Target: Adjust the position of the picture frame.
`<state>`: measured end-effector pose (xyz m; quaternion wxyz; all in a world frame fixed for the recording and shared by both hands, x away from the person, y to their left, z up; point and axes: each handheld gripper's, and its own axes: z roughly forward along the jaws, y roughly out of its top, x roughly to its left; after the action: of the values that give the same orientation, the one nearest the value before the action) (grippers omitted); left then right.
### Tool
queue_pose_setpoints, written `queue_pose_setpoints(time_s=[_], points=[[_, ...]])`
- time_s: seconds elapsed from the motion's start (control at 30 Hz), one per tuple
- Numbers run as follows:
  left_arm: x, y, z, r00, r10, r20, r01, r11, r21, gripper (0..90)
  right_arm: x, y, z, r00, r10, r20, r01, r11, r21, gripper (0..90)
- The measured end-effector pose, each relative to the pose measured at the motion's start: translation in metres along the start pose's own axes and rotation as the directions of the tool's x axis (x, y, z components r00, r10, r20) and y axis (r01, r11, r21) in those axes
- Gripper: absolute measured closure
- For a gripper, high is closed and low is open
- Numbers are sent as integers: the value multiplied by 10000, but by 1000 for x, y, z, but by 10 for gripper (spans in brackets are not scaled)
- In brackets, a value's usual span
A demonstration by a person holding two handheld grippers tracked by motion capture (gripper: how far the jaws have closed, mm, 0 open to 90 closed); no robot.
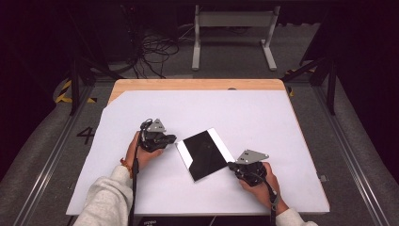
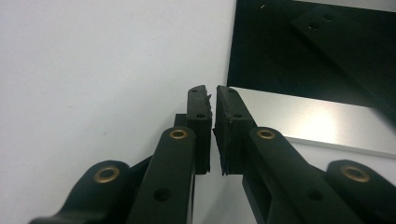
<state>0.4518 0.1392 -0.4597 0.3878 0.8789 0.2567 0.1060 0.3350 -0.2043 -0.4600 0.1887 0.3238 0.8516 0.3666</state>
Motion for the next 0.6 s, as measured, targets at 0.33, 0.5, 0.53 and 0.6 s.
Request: queue_pose_setpoints(time_s=[0.33, 0.5, 0.53, 0.6], points=[[8, 3, 10, 9990, -419, 141, 418, 9991, 66, 839, 0, -1, 0, 10000, 58, -46, -58, 10000, -28, 900], [5, 7, 13, 9994, -230, 241, 226, 9996, 155, 828, -1, -1, 0, 10000, 47, -80, -47, 10000, -10, 900], [6, 7, 13, 9995, -153, 275, 149, 9998, 146, 848, -1, -1, 0, 10000, 4, -89, -4, 10000, -4, 900], [5, 6, 13, 9985, -274, 482, 268, 9995, 136, 892, -2, -1, 0, 9999, -23, -114, 22, 10000, -25, 900]])
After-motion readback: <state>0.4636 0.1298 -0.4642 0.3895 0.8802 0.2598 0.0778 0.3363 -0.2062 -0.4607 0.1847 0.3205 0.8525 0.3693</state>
